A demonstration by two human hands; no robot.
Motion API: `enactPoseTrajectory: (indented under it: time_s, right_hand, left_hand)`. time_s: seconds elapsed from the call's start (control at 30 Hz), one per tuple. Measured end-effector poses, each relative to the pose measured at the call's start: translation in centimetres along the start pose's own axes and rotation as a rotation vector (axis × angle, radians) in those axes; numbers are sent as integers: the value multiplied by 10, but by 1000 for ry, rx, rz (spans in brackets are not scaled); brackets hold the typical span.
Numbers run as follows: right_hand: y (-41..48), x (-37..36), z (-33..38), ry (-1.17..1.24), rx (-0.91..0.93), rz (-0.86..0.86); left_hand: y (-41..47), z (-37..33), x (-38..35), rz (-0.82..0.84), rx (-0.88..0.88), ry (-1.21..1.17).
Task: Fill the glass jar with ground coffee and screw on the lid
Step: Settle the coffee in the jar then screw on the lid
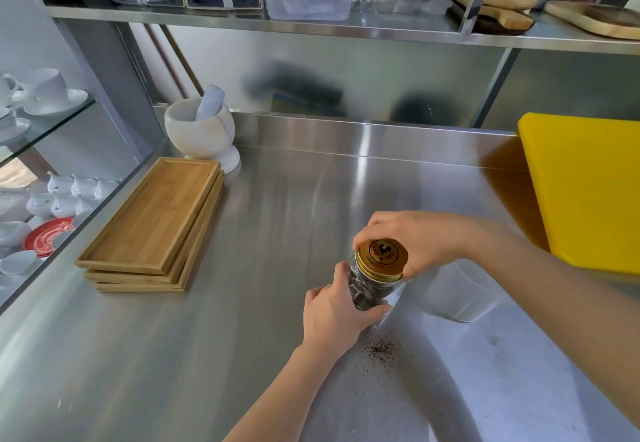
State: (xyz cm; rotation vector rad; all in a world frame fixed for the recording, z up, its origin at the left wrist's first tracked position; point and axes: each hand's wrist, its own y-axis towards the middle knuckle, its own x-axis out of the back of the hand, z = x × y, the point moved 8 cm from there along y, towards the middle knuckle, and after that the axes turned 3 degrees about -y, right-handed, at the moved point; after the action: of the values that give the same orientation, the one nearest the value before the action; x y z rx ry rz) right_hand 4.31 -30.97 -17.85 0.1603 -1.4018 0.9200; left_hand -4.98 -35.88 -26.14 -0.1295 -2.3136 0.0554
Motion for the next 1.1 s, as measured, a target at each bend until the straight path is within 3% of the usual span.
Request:
enactPoseTrajectory:
  time_s: [0.17,0.5,0.6,0.7,0.8,0.9,1.1]
  right_hand:
    - [5,5,2,-115,-39,-36]
    - [-7,2,2,-42,-136,-110]
    - [-11,-3,7,-232,-226,-129]
    - [-9,-8,17,-385,-299,-281]
    - [-7,-10,16,-400,-235,-354]
    - [-9,-11,12,-322,-75,-314]
    - [-4,-10,12,-390,12,-285]
  left_hand:
    - [2,1,1,-2,-18,3]
    - [8,6,-3,90,-37,-93]
    - [7,4,-5,109,-30,-150]
    - [7,5,-5,106,-18,-158]
    - [10,7,-7,122,-9,-213]
    - [13,6,-9,189,-32,-238]
    - [20,8,-8,223,-68,-76]
